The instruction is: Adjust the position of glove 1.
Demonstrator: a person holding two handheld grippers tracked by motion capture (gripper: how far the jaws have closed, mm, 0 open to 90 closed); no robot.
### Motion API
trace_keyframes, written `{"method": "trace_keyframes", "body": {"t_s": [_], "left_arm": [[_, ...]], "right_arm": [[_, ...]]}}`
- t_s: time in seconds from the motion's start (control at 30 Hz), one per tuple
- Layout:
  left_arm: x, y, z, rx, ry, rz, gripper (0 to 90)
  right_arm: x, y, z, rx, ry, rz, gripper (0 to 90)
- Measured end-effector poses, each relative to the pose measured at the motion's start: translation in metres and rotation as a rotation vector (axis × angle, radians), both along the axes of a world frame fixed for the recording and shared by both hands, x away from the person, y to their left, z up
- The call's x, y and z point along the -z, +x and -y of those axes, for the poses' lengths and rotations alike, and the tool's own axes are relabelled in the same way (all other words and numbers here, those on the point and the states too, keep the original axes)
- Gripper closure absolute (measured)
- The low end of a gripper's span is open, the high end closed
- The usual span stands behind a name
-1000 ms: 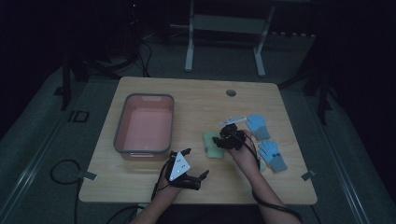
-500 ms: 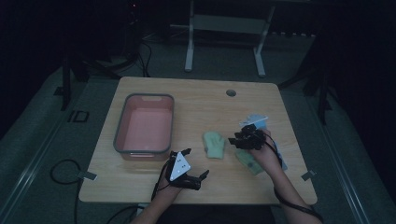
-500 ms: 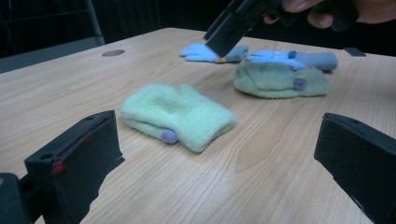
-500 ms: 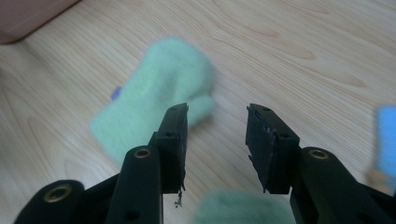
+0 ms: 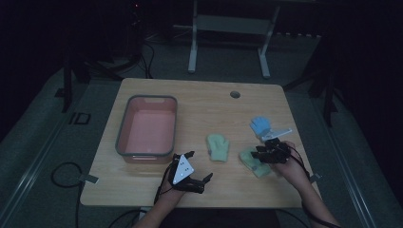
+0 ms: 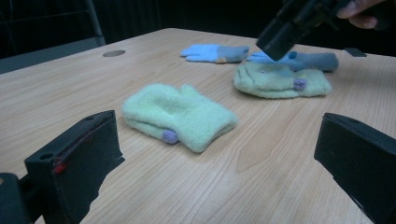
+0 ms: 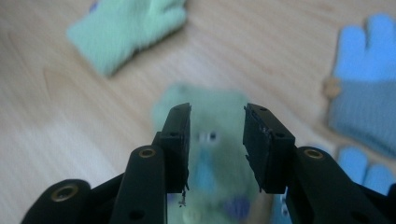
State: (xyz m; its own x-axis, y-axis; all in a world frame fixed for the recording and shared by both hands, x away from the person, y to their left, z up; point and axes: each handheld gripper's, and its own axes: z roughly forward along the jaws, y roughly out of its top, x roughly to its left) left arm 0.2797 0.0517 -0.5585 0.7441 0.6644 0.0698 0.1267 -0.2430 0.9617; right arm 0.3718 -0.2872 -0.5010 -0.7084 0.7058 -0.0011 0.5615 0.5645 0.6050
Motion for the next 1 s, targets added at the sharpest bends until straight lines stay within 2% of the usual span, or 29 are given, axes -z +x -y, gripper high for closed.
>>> {"method": "trace_keyframes", "body": {"t_s": [0.23,0.5,0.67,0.73,0.8,0.9,1.0], "left_arm": [[0.0,0.0,0.0,-0.001,0.001,0.001,0.1],[0.0,0.0,0.0,-0.001,-0.002,0.001,0.1],[0.0,0.0,0.0,-0.004,-0.005,0.001,0.0],[0.0,0.0,0.0,-0.004,-0.006,0.0,0.0],[0.0,0.0,0.0,-0.005,-0.007,-0.001,0.0],[0.0,0.0,-0.001,-0.005,-0.007,0.0,0.1],[0.0,0.0,0.0,-0.006,-0.008,-0.001,0.1]], "right_arm": [[0.012,-0.006,0.009,-0.016,-0.03,-0.014,61.8],[0.025,-0.002,0.006,-0.044,-0.066,-0.027,63.1],[0.028,-0.003,0.0,-0.051,-0.09,-0.023,80.4],[0.027,-0.003,-0.002,-0.032,-0.091,-0.029,82.5],[0.024,-0.005,-0.005,0.019,-0.081,-0.026,85.7],[0.012,-0.007,-0.007,0.09,-0.001,-0.012,86.2],[-0.004,-0.006,-0.011,0.16,0.036,0.022,86.1]]}}
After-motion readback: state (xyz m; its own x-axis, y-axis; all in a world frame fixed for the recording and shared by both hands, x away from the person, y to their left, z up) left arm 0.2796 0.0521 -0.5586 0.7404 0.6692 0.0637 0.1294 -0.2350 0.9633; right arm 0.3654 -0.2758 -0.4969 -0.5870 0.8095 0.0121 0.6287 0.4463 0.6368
